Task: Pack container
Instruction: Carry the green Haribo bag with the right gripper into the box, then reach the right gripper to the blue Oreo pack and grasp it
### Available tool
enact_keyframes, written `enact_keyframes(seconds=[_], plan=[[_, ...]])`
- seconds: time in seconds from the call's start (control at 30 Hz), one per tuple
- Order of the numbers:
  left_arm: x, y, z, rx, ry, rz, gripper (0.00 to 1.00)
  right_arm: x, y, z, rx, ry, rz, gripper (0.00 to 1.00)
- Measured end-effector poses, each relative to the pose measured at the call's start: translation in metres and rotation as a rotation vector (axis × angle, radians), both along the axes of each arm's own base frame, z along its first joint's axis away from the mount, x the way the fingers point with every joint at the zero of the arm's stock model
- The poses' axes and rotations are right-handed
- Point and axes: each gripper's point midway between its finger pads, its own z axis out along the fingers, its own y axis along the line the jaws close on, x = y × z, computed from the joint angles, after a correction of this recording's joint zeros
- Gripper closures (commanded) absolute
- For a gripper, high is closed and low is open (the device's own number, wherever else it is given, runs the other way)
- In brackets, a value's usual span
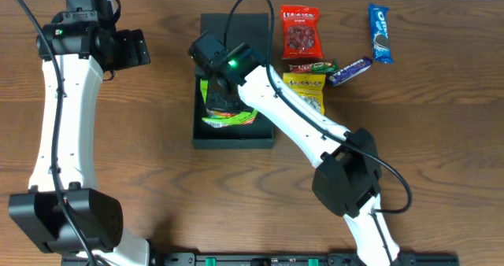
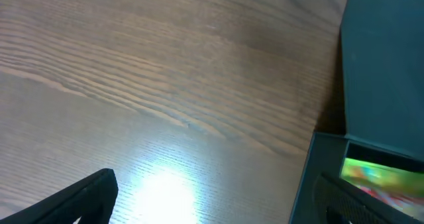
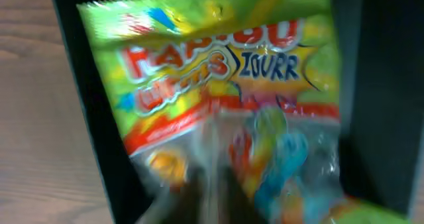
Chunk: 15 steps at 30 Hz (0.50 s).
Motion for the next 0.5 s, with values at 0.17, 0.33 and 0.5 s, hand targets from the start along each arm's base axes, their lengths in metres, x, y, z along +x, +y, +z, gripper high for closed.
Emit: enact_keyframes(seconds=[0.17,0.33,0.5], plan=[[-0.001,0.000,0.000,0.000,0.003,0.000,0.05,0.001,0.002,0.001,0.010,-0.001,0.019,0.01],[-0.002,0.000,-0.001,-0.001,0.011,0.000,0.05,0.027,-0.023,0.030,-0.001,-0.090,0.038,0.04],[-0.002,-0.006,-0.002,-0.028,0.010,-0.016,0.05,0.084,-0.126,0.086,-0.018,-0.222,-0.182,0.14]])
